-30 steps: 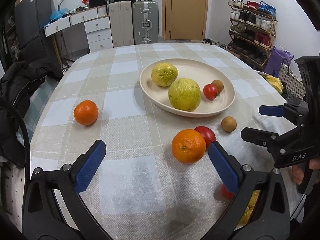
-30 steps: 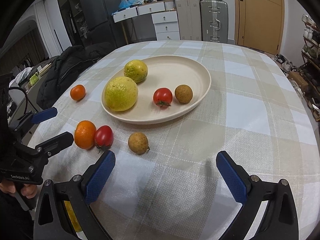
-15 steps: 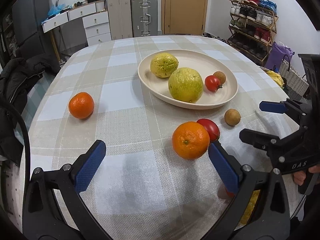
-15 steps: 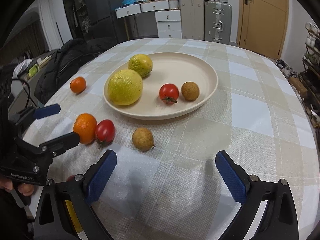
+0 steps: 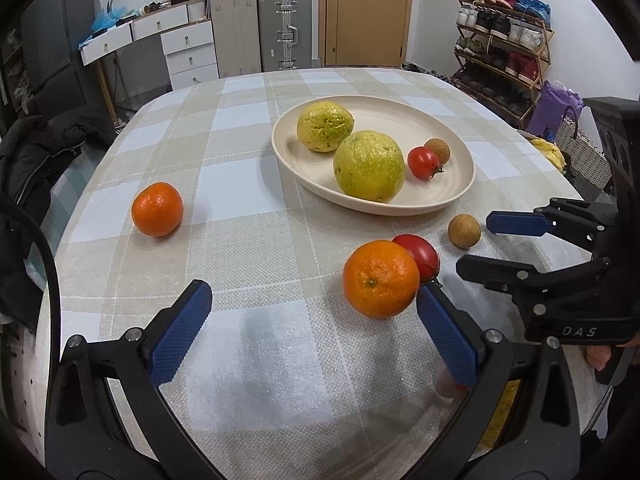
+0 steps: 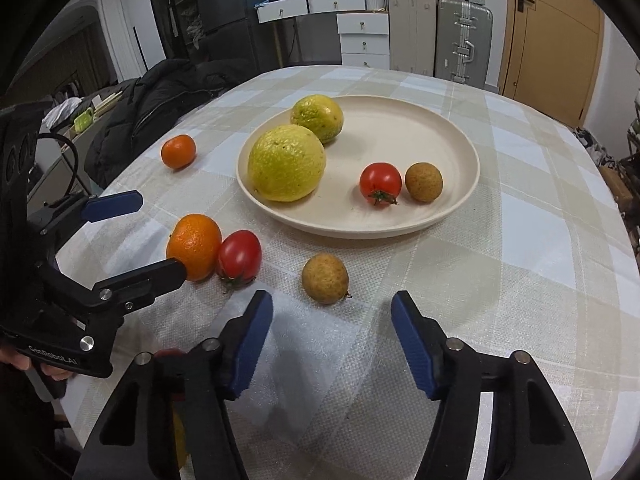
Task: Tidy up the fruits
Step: 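Move the left tool to an orange while the right tool closes on another brown fruit, then grasp the orange with the left tool while the right tool lifts the brown fruit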
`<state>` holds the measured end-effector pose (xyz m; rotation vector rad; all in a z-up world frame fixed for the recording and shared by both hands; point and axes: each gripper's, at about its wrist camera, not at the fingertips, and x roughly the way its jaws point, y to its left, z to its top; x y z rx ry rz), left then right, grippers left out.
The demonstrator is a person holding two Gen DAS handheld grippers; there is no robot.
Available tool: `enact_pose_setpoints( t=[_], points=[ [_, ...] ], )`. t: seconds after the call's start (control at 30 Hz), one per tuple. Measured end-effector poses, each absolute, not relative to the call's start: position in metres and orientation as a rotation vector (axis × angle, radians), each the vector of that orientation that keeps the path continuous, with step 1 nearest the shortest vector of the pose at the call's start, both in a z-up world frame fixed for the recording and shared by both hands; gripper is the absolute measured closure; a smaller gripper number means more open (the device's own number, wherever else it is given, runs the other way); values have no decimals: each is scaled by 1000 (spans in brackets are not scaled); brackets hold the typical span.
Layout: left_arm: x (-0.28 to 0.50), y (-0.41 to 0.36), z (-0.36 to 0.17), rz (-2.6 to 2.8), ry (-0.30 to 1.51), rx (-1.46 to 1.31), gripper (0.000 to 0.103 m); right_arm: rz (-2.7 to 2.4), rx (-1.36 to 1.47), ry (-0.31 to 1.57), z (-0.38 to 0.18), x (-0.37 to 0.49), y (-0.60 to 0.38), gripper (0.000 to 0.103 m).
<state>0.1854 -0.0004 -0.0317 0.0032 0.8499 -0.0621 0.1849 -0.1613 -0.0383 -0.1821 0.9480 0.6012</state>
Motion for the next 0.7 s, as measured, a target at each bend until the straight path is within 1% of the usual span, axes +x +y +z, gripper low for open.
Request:
enact_pose_setpoints(
  t=[0.1, 0.3, 0.37, 0.43, 0.5, 0.57, 0.6, 0.63, 0.7],
  points=[
    [186, 0, -33, -63, 857, -3, 1, 606, -189, 947, -38, 186, -160, 45],
    [188, 0, -34, -65, 865, -4, 1, 616, -181, 948, -38, 190, -160, 49],
    [189, -1, -35, -66, 868, -3, 1, 616, -178, 948, -38, 192, -159, 52],
    [189, -1, -35, -68, 869, -4, 1, 621, -181, 944, -38, 192, -157, 59],
    [189, -1, -35, -68, 869, -4, 1, 614, -190, 940, -38, 192, -155, 61],
    [189, -1, -35, -69, 869, -4, 1, 612, -213, 930, -38, 189, -153, 68],
    [189, -1, -35, -68, 868, -5, 1, 613, -221, 927, -38, 188, -152, 75],
    [189, -1, -35, -69, 867, -6, 1, 620, -215, 928, -37, 187, -151, 79],
    [189, -1, -35, -74, 865, -10, 1, 621, -208, 918, -37, 186, -152, 79]
  ],
)
